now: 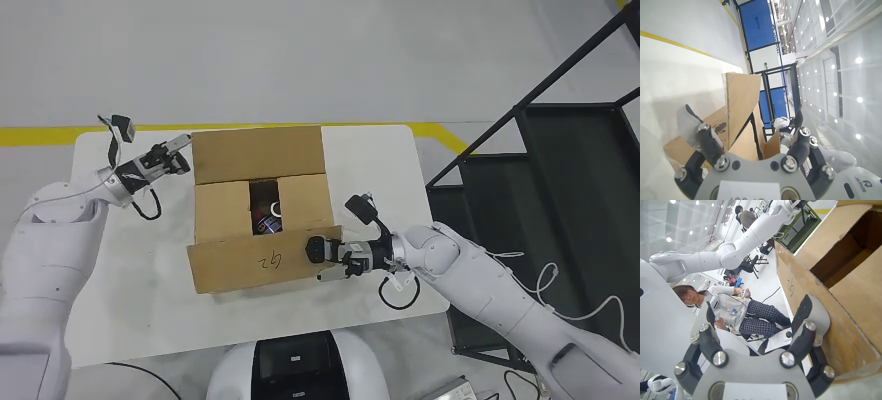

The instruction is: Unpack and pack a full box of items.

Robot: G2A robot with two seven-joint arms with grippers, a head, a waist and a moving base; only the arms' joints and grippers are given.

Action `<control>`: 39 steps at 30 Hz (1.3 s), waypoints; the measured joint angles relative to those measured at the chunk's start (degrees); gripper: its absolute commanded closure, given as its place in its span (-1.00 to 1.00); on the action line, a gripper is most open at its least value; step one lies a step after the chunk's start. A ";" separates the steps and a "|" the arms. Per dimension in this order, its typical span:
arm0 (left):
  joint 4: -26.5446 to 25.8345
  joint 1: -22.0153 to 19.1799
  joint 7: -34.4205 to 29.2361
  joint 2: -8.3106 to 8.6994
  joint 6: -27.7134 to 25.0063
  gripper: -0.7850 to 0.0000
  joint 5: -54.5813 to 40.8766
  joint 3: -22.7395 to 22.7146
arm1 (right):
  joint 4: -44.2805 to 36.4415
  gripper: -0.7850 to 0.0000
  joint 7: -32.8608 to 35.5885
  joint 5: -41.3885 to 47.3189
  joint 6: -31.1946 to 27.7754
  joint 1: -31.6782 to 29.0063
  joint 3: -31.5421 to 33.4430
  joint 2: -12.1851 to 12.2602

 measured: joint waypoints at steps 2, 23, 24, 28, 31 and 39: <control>2.22 -1.33 0.51 -1.12 -0.13 -1.00 -1.48 1.62 | 0.02 -1.00 0.40 0.26 0.14 -0.14 0.16 -0.03; -1.69 -0.54 -20.07 -1.32 2.22 -1.00 -19.01 -2.54 | -0.11 -1.00 0.09 -1.34 3.38 -0.20 1.09 -1.21; -3.53 0.46 -21.15 -0.87 3.29 -1.00 -18.95 -3.02 | -0.09 -1.00 -0.60 -1.90 3.91 -0.20 1.24 -1.31; -11.40 4.97 -25.17 0.91 7.31 -1.00 -16.78 -4.33 | -0.15 -1.00 -3.93 -4.77 7.43 -0.27 1.88 -1.71; -16.34 8.08 -26.96 1.97 9.12 -1.00 -14.86 -4.60 | -0.24 -1.00 -5.84 -6.50 9.88 -0.46 2.23 -1.99; -25.29 13.13 -29.55 3.88 11.73 -1.00 -13.47 -4.24 | -0.61 -1.00 -7.89 -8.80 15.02 -1.51 3.46 -2.31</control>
